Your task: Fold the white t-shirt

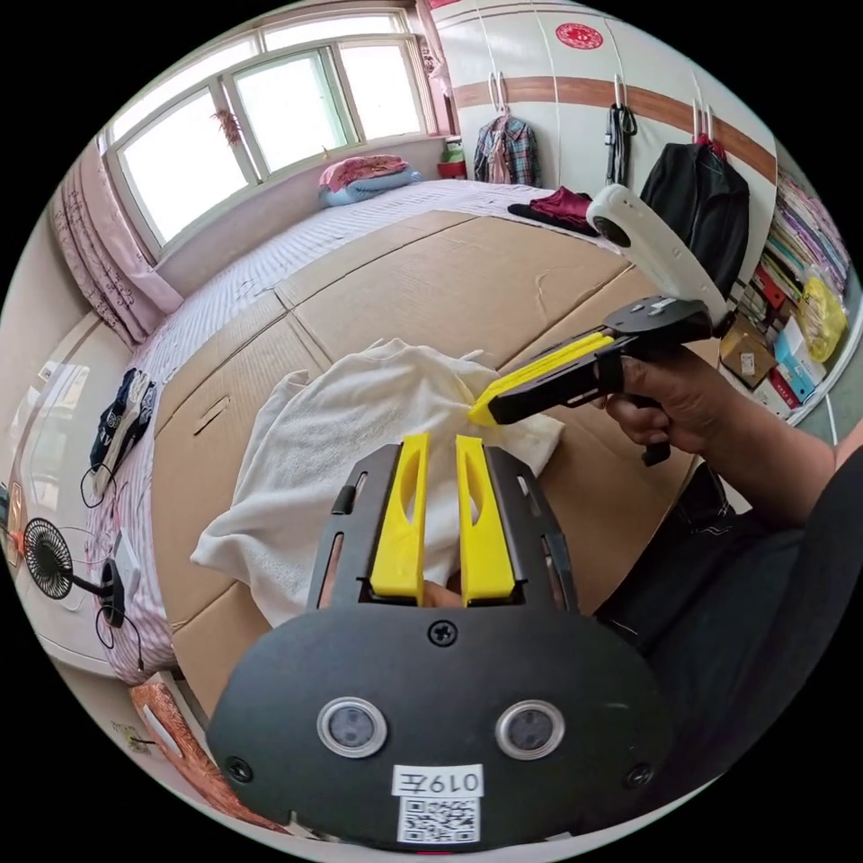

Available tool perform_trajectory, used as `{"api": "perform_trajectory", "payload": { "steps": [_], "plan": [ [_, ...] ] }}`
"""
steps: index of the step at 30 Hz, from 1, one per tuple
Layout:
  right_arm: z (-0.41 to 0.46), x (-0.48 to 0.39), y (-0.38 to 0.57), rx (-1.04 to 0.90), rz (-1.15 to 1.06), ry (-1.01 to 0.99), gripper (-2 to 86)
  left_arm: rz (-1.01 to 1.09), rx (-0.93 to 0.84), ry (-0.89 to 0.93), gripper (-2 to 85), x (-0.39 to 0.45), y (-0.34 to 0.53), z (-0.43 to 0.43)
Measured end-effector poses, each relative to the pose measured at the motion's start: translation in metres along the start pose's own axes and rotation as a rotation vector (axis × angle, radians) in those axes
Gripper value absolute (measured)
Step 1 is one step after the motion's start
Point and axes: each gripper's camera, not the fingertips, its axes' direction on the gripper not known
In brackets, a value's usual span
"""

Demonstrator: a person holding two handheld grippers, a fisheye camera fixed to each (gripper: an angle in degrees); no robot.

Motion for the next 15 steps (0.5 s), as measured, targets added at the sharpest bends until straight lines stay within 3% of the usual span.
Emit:
{"api": "perform_trajectory", "payload": {
  "steps": [5, 10, 12, 15],
  "plan": [
    [0.003, 0.007, 0.029, 0.081, -0.012, 0.041, 0.3, 0.023, 0.017, -0.026, 8.2, 0.026, 0.019, 0.005],
    [0.015, 0.004, 0.050, 0.139, -0.045, -0.122, -0.1, 0.087, 0.062, -0.127, 12.9, 0.073, 0.032, 0.005],
    [0.031, -0.019, 0.057, 0.129, -0.134, -0.150, -0.2, 0.050, 0.086, -0.170, 12.3, 0.080, 0.034, 0.002],
    [0.054, -0.047, 0.071, 0.127, -0.251, -0.162, -0.1, -0.108, 0.092, -0.374, 5.7, 0.078, 0.043, -0.004]
  ]
}}
